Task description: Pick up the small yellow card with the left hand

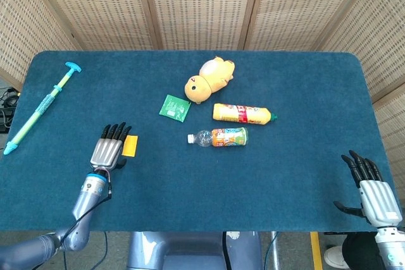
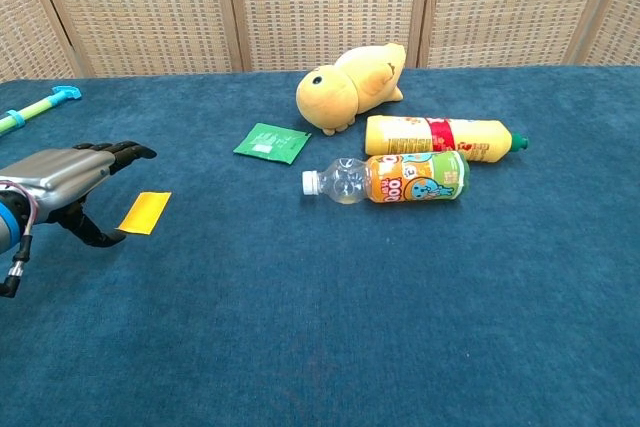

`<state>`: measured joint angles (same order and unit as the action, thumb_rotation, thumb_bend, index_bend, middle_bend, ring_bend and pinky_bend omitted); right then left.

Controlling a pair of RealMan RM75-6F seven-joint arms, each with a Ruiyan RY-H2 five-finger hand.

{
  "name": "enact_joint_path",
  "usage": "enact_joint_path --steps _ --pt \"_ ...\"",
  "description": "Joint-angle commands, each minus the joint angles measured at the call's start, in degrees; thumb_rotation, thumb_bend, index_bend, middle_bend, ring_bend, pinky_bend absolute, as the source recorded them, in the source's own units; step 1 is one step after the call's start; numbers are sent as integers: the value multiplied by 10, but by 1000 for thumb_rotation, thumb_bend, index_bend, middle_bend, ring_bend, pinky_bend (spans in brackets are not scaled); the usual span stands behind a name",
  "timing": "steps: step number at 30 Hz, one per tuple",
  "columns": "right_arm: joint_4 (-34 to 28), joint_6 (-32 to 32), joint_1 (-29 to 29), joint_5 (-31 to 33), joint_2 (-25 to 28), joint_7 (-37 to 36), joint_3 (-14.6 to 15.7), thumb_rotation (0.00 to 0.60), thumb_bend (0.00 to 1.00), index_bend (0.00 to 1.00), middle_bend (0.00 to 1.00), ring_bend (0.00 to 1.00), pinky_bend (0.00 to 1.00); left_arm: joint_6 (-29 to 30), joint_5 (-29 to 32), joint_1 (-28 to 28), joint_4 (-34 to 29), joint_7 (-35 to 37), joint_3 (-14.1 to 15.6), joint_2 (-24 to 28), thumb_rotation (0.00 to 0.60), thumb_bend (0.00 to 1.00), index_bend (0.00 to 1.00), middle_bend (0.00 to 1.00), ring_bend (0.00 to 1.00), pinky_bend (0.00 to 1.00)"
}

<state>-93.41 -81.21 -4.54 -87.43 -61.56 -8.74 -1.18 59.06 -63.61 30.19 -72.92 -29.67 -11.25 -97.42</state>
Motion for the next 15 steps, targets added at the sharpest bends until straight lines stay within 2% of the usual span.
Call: enact_joint_path --steps 1,10,15 --pt "1 1 0 0 0 -2 0 600 0 0 0 0 0 -3 7 5 6 -5 0 -5 600 309 0 0 0 0" --pt "3 4 -2 3 1 -6 0 600 0 0 0 0 0 -10 30 19 26 -19 -2 -16 600 315 0 0 0 0" --pt "3 4 -2 4 1 -9 0 600 0 0 0 0 0 -17 39 30 42 -29 -1 -26 600 352 0 0 0 0"
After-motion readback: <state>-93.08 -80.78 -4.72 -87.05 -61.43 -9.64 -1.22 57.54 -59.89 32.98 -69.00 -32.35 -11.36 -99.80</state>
